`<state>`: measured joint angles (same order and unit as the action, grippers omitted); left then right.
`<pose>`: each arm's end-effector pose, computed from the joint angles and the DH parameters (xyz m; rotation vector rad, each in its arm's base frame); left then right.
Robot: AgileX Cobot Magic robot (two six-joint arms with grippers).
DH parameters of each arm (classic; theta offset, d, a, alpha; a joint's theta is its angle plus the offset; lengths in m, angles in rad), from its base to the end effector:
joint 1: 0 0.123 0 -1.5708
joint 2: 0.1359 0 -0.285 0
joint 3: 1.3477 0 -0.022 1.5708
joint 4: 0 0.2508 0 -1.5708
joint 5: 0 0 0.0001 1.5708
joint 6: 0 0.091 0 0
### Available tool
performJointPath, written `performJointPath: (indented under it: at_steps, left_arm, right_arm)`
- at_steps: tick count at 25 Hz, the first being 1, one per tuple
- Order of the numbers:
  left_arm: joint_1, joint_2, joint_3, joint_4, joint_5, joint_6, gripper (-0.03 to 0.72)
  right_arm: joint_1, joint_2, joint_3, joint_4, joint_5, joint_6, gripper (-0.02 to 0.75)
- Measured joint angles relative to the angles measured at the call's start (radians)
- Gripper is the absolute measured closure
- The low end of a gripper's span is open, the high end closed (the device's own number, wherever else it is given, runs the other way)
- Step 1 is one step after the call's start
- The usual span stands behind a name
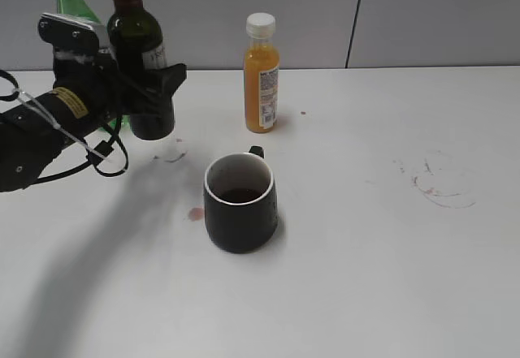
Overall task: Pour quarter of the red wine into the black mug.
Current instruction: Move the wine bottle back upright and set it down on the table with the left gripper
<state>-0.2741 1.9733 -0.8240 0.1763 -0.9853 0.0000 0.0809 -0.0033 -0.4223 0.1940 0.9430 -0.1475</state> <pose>0.3595 -0.1149 0.1517 0.4165 1.6070 -0.2550 0.0061 0.0147 0.2661 -0.2138 1.9798 0.1872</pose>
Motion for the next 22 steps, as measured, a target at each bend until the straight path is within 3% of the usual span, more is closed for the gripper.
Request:
performJointPath:
  at_steps: [3,8,22]
  left_arm:
    - [0.0,0.046,-0.062,0.063,0.027,-0.04,0.142]
    - [0.004,0.12,-0.118,0.078,0.035,-0.058,0.142]
    - [0.007,0.253,-0.13,-0.026,-0.133,-0.009,0.142]
  right_arm:
    - [0.0,0.0,0.0,0.0,0.0,0.0,0.153]
    - [0.0,0.0,0.0,0.0,0.0,0.001,0.153]
    - [0.0,0.0,0.0,0.0,0.0,0.0,0.153]
